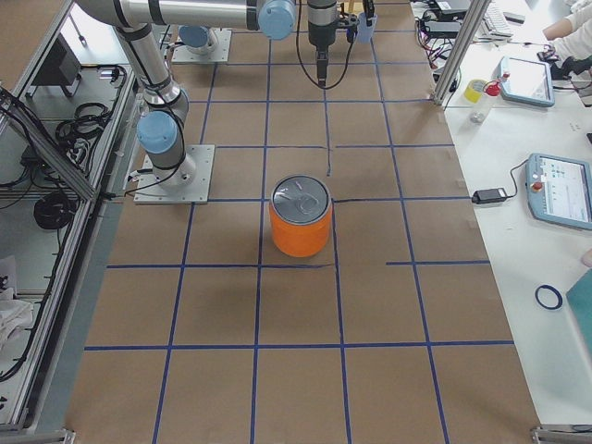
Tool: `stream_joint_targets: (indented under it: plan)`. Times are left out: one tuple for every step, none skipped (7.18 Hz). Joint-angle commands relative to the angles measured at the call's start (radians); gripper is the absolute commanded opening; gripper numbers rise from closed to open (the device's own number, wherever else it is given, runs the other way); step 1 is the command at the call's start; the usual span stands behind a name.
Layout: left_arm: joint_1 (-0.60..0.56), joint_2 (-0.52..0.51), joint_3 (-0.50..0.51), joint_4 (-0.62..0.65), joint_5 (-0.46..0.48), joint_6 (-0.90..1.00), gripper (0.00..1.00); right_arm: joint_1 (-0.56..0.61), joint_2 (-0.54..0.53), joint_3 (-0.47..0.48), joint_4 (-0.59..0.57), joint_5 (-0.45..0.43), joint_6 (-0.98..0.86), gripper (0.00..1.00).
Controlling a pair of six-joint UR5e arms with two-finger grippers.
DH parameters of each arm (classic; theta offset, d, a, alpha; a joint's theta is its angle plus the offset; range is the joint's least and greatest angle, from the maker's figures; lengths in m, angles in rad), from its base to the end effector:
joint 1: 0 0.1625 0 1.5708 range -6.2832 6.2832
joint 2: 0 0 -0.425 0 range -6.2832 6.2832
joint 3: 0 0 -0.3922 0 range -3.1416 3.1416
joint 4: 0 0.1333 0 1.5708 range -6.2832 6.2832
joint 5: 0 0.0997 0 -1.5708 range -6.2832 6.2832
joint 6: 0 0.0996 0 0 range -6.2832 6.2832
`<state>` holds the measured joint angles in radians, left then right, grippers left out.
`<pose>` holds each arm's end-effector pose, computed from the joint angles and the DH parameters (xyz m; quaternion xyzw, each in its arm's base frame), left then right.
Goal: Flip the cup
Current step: 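Lift and rotate the cup upright with the left gripper toward the stand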
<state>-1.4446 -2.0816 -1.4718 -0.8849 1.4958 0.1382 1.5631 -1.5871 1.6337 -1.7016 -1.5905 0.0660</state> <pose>-0.0528 -0.7023 0.3076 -0.0111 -0.9899 0.1402 0.0188 0.1275 -0.4936 0.4783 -0.0372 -0.9984 0.0424 0.0086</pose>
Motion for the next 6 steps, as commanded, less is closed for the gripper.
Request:
stream_joint_targets:
  plan:
    - [0.0,-0.005,-0.103,0.172,0.063,0.084,0.0,0.0,0.001,0.0,0.002,-0.002,-0.002,1.0]
    - [0.0,0.0,-0.151,0.229,0.055,0.071,0.0,0.0,0.001,0.0,0.002,-0.002,0.0,1.0]
    - [0.0,0.014,-0.153,0.212,0.061,0.069,0.0,0.0,-0.001,0.001,0.003,-0.003,0.0,1.0]
    - [-0.002,0.018,-0.153,0.17,0.066,0.075,0.07,0.0,0.001,0.001,0.003,-0.002,0.0,1.0]
    - [-0.005,0.023,-0.16,0.164,0.066,0.086,0.99,0.0,0.001,0.001,0.003,-0.002,0.0,1.0]
    - [-0.007,0.029,-0.154,0.141,0.066,0.086,1.0,0.0,0.001,0.001,0.003,-0.003,0.0,1.0]
